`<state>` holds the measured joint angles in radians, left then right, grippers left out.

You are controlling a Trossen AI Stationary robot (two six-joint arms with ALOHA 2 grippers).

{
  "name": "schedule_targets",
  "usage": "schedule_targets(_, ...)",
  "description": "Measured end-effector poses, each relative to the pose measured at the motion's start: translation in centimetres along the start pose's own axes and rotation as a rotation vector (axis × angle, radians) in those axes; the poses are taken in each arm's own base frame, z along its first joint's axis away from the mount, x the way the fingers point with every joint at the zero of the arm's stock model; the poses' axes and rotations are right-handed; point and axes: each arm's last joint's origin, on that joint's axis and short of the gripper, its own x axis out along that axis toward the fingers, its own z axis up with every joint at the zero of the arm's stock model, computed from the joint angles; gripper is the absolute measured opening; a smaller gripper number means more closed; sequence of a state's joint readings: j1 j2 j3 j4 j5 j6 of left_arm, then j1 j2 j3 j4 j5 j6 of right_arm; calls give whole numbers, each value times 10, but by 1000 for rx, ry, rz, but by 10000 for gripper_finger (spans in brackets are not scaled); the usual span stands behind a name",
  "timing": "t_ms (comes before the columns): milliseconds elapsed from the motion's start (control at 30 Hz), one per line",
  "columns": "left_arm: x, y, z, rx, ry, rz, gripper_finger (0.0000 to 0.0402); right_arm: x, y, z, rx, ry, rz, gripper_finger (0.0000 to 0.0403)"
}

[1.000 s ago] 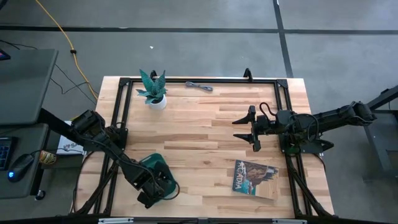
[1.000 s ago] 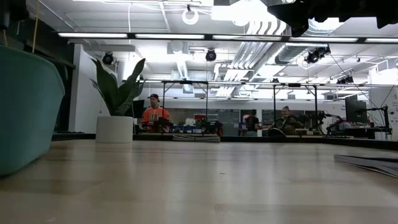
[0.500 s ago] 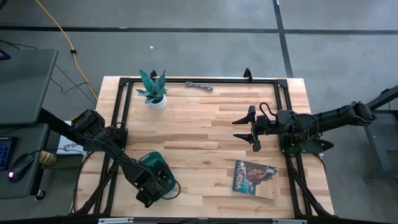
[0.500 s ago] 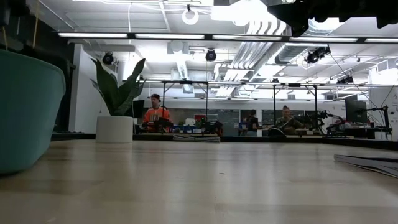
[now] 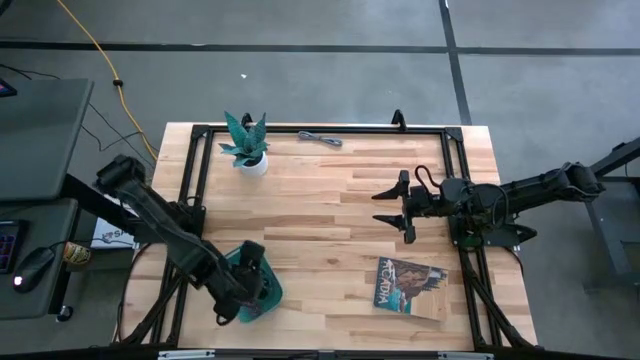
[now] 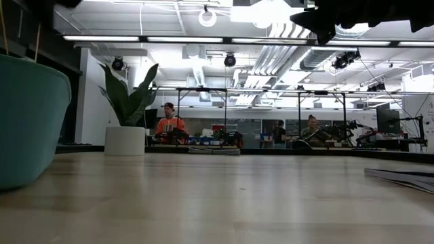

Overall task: Pick and place USB-C Cables
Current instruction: Put the white stripe USB cable into the green bin

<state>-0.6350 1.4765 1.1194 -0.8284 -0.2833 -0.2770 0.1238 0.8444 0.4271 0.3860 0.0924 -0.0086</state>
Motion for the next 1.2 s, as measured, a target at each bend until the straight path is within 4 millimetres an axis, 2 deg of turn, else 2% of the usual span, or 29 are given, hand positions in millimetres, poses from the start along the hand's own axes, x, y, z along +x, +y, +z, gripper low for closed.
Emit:
schedule_targets(267, -52, 21, -4, -69, -219, 80, 229, 3, -1, -3, -1, 13, -52, 232)
schedule_targets(500, -71, 34, -4, -8, -354, 274, 229, 3, -1, -2, 5, 12, -53, 232)
schedule_targets(633, -70, 56, 4, 6, -489, 297, 229, 3, -1, -2, 6, 11, -53, 232)
schedule_targets(733, -67, 84, 4, -16, -609, 260, 229, 3, -1, -2, 7, 12, -53, 232)
schedule_targets(833, -58, 113, -5, -33, -725, 224, 229, 3, -1, -3, 9, 14, -52, 232)
schedule_targets(1000, -38, 149, -36, -73, -899, 219, 229, 3, -1, -3, 8, 15, -49, 232)
schedule_targets(1200, -17, 159, -78, -128, -1082, 204, 229, 3, -1, -2, 2, 9, -50, 232)
